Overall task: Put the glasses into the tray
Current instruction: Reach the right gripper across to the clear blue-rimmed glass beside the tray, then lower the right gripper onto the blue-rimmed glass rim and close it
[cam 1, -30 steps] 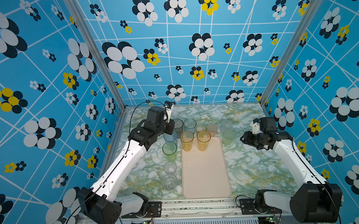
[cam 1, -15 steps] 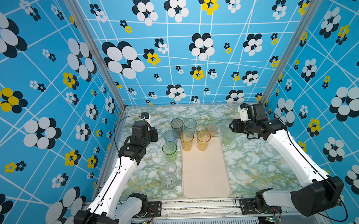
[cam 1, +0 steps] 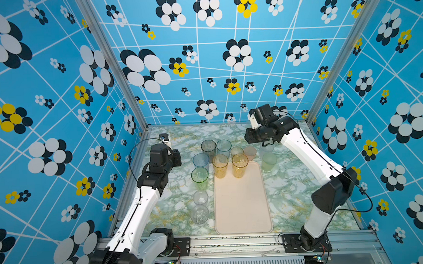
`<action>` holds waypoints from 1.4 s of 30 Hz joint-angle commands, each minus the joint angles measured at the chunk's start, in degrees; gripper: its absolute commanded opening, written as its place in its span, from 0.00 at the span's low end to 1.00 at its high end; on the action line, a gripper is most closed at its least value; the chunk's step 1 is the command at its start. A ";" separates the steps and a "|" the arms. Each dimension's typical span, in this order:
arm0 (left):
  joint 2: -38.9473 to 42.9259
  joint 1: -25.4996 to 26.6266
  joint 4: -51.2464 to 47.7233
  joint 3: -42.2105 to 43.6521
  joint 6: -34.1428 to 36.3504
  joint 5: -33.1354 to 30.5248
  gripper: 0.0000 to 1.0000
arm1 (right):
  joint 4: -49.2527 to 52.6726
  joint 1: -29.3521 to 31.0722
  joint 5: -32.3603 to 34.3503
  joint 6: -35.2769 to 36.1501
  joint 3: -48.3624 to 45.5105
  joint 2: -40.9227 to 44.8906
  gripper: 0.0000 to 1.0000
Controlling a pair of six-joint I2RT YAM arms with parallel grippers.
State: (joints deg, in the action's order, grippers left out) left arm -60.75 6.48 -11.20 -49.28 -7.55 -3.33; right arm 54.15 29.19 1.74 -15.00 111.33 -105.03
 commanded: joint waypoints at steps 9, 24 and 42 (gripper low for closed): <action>-2.57 -0.98 3.65 1.22 0.08 2.47 0.35 | 15.18 2.79 -0.93 3.49 25.79 -19.21 0.31; -2.44 -2.35 2.83 0.96 0.70 4.30 0.36 | 21.53 3.59 -2.74 2.90 38.97 -32.68 0.29; -2.97 -3.75 3.34 0.96 0.26 6.08 0.35 | 20.20 4.01 -4.56 2.00 41.46 -36.01 0.27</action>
State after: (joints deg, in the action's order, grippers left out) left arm -63.24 3.33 -8.91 -48.16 -7.51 1.78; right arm 73.73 32.62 -2.07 -12.47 150.56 -139.81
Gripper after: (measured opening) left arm 0.356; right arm 0.276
